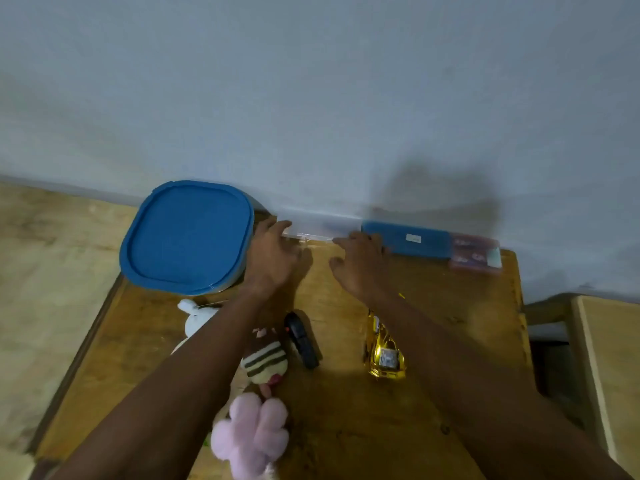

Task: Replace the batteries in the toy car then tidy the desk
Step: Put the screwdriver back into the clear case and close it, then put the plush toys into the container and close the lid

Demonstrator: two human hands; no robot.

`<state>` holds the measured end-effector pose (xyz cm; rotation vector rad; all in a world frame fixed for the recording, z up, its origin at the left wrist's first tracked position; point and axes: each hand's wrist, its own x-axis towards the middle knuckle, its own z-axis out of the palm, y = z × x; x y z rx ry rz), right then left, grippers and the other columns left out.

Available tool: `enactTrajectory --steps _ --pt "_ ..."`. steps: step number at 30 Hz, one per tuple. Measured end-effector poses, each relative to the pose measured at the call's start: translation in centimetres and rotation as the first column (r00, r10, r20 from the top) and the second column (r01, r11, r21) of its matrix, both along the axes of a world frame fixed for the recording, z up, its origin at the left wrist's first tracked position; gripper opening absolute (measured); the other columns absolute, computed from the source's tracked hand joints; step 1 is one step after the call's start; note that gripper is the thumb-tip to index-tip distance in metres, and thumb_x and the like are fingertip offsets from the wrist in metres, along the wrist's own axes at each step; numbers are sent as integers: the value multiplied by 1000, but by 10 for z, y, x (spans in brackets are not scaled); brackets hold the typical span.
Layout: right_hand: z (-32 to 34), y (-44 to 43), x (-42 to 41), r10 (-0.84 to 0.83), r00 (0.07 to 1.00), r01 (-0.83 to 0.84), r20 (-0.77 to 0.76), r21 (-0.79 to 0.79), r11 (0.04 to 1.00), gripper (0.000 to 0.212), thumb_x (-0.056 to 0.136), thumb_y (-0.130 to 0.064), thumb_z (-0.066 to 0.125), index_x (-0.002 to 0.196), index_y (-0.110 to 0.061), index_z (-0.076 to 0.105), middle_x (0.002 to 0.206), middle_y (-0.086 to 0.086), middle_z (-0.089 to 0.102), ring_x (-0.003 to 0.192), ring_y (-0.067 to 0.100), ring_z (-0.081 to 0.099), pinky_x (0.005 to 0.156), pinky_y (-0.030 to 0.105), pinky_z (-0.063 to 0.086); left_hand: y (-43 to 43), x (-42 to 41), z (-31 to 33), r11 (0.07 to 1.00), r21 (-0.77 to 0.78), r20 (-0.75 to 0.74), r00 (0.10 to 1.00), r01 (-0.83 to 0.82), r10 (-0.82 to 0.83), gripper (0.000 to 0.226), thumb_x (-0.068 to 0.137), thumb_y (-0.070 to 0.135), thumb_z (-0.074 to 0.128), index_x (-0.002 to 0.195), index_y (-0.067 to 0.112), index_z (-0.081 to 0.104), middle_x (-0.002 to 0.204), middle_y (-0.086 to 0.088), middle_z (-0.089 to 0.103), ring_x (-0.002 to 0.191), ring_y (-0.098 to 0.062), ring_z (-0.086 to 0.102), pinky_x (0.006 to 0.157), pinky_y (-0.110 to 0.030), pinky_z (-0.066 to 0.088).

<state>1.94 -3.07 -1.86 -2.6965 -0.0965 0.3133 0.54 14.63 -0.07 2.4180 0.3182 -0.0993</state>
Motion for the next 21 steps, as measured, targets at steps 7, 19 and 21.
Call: enactTrajectory --steps 7,19,21 --pt "37 68 -48 70 993 -42 -93 274 961 39 91 -45 60 124 -24 68 125 1 68 116 21 61 94 32 48 65 -49 38 986 134 211 975 -99 69 30 88 20 71 116 9 72 120 -12 67 106 -29 64 87 -35 50" --pt "47 194 -56 -314 926 369 -207 336 867 36 92 -40 63 116 -13 60 97 -1 61 89 19 61 67 27 46 246 -45 35 938 238 -63 960 -251 273 52 88 27 67 130 -3 59 133 -24 53 114 -43 57 90 -48 51" --pt "43 203 -58 -373 900 431 -223 340 836 38 90 -32 66 123 -15 59 105 2 66 88 17 62 60 22 44 263 -40 32 956 173 -117 959 -236 258 40 85 24 70 114 -4 67 117 -21 65 96 -37 64 76 -40 53"
